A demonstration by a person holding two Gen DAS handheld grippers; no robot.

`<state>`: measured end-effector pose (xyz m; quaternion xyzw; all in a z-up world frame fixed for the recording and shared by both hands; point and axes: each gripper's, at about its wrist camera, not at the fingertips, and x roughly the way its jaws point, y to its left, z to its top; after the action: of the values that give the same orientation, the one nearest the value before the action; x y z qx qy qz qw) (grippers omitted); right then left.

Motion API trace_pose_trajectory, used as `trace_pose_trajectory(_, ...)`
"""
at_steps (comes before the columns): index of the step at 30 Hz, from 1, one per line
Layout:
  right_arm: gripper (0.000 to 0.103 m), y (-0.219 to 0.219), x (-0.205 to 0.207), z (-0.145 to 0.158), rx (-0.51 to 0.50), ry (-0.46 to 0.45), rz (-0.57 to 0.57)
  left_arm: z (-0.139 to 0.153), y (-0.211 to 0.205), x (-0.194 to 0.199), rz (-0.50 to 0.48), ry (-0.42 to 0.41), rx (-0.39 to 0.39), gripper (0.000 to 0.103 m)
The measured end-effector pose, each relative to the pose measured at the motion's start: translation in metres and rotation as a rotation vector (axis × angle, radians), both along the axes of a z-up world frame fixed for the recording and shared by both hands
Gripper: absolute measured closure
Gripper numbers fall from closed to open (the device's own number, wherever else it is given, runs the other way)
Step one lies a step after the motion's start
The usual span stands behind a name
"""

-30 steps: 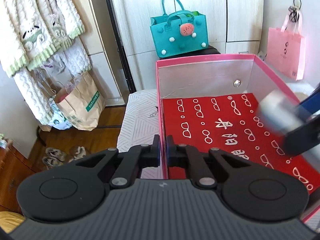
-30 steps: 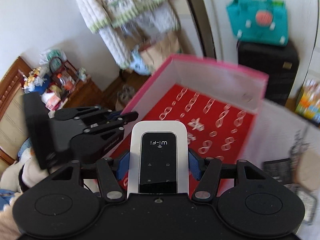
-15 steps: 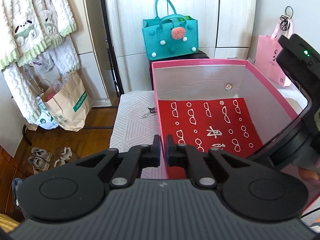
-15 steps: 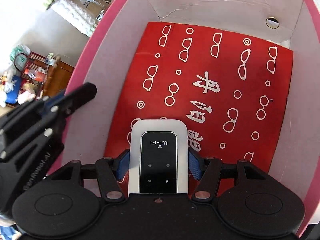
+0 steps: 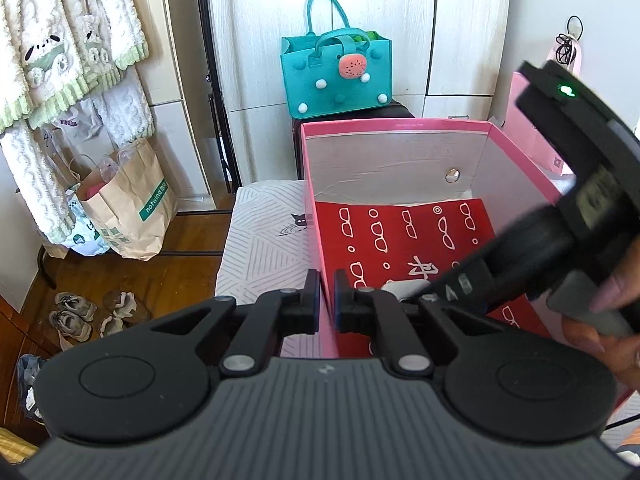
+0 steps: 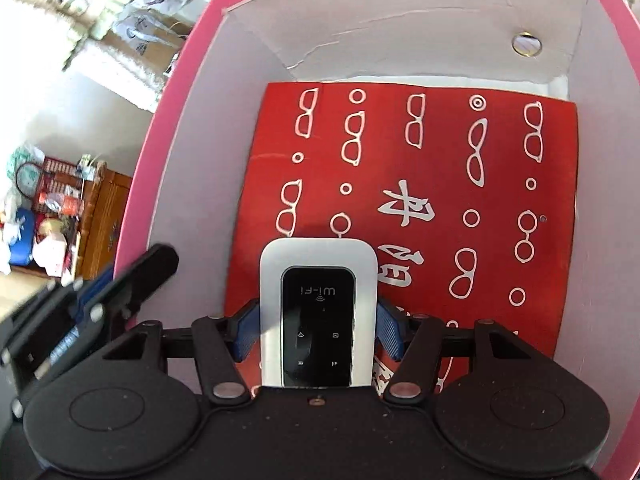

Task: Organize rigid objects
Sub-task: 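Lower the router onto the red lining and open the right tool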

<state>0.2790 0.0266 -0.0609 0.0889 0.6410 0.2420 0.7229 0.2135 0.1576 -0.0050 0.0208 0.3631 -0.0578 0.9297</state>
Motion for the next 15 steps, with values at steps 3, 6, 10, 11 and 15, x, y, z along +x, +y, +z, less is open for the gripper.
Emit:
trace_pose_trajectory(3, 0.034, -0.012, -0.001, 0.005, 0.032, 0.034, -0.011, 0.001, 0.003, 0.001, 0.003, 0.01, -0.016, 0.098)
trace_pose_trajectory(6, 0.026, -0.03, -0.002, 0.012, 0.104, 0.074, -0.012, 0.003, 0.004, 0.003, -0.003, 0.027, -0.016, 0.097)
trace_pose_trajectory(10, 0.026, -0.053, -0.026, 0.05, 0.177, -0.066, 0.085, 0.003, -0.003, 0.006, -0.038, 0.062, 0.039, 0.097)
trace_pose_trajectory(11, 0.026, -0.06, -0.031, 0.061, 0.192, -0.105, 0.1, 0.003, -0.004, 0.007, -0.04, 0.072, 0.051, 0.097)
trace_pose_trajectory(15, 0.025, -0.082, -0.059, 0.099, 0.112, -0.294, 0.093, 0.0, -0.009, 0.01, -0.031, 0.1, 0.069, 0.097)
